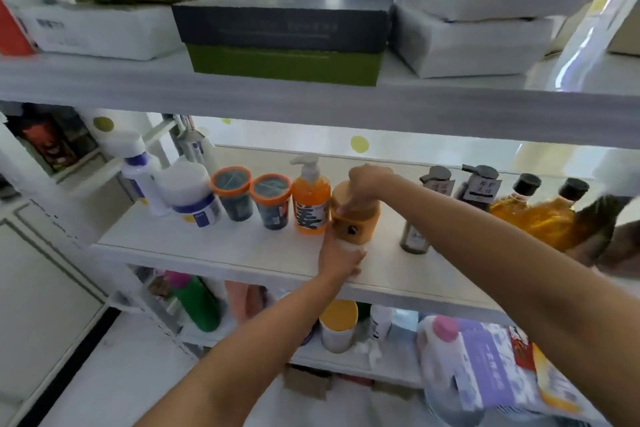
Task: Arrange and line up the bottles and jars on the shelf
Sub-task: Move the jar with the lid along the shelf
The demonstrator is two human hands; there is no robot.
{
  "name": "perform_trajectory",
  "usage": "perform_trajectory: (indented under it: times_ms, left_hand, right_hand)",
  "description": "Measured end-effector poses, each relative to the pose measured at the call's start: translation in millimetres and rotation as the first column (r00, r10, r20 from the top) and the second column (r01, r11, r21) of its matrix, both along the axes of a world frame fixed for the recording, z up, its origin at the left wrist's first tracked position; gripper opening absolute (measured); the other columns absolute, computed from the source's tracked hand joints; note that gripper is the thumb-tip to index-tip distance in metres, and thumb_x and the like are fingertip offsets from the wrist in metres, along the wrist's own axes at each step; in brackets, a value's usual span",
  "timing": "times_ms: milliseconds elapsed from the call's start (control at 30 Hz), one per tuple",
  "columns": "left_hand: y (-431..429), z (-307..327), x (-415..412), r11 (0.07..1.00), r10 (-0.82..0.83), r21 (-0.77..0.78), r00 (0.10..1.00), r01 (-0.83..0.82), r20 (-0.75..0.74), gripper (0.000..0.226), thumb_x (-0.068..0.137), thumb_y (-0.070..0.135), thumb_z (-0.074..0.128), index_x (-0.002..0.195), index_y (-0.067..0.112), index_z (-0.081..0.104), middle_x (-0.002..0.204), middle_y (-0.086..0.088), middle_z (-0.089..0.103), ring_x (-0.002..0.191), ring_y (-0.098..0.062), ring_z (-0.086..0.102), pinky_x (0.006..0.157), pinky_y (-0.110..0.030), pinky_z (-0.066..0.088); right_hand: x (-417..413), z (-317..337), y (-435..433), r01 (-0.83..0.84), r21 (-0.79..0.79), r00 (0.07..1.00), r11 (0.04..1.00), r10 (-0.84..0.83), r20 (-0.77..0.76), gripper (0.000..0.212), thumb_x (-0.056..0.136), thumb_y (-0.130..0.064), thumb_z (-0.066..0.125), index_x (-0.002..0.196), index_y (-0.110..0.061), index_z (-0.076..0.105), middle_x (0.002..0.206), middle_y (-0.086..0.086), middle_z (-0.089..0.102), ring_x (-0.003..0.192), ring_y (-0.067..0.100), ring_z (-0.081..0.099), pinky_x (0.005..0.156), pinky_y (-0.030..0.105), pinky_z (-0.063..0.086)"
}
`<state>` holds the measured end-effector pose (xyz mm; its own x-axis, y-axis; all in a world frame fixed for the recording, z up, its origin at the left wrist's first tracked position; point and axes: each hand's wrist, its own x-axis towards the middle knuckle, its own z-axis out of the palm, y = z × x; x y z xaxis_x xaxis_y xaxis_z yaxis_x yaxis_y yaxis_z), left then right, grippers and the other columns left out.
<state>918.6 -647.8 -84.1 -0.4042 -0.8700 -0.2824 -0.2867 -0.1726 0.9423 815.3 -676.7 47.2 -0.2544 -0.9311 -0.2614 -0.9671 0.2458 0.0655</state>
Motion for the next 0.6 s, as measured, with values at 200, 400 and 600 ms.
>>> perform_trajectory:
  times_ms: [200, 400, 600]
  left_hand:
    - [-12.2, -13.9, -1.4, 0.994, -0.096, 0.053, 0.995, 0.097, -0.022, 0.085, 0.078, 0.014, 0.07, 0.142, 0.035, 0.018, 0.134, -0.01, 0.049, 0.102, -0.034, 0.062, 0.057, -0.028, 0.058]
    - [-10.1, -8.6, -5.1, 0.962, -0.273, 0.026, 0.962, 0.273, 0.023, 0.07, 0.084, 0.015, 0.067, 0.14, 0.024, 0.027, 0.135, -0.002, 0.043, 0.104, -0.028, 0.059, 0.066, -0.029, 0.058]
    - [-21.7, -3.2, 25.2, 0.948, 0.038, -0.319, 0.987, 0.015, 0.157, 0.042, 0.09, 0.023, 0.062, 0.127, 0.019, 0.042, 0.128, -0.001, 0.051, 0.11, -0.02, 0.058, 0.094, -0.031, 0.051]
  right_hand:
    - [4.1, 2.0, -2.9, 0.1, 0.029, 0.994, 0.995, -0.098, -0.047, 0.073, 0.07, -0.062, 0.069, 0.124, -0.017, 0.049, 0.12, 0.002, 0.057, 0.107, 0.024, 0.056, 0.084, 0.032, 0.045]
    - [-6.1, 15.3, 8.4, 0.173, 0.177, 0.982, 0.969, -0.156, -0.104, 0.072, 0.074, -0.054, 0.071, 0.129, -0.015, 0.045, 0.125, 0.004, 0.053, 0.11, 0.024, 0.053, 0.089, 0.034, 0.045]
    - [-1.5, 15.5, -19.5, 0.15, 0.107, 0.986, 0.983, -0.156, 0.05, 0.094, 0.069, -0.054, 0.076, 0.142, -0.013, 0.032, 0.143, 0.007, 0.044, 0.126, 0.027, 0.045, 0.104, 0.04, 0.042]
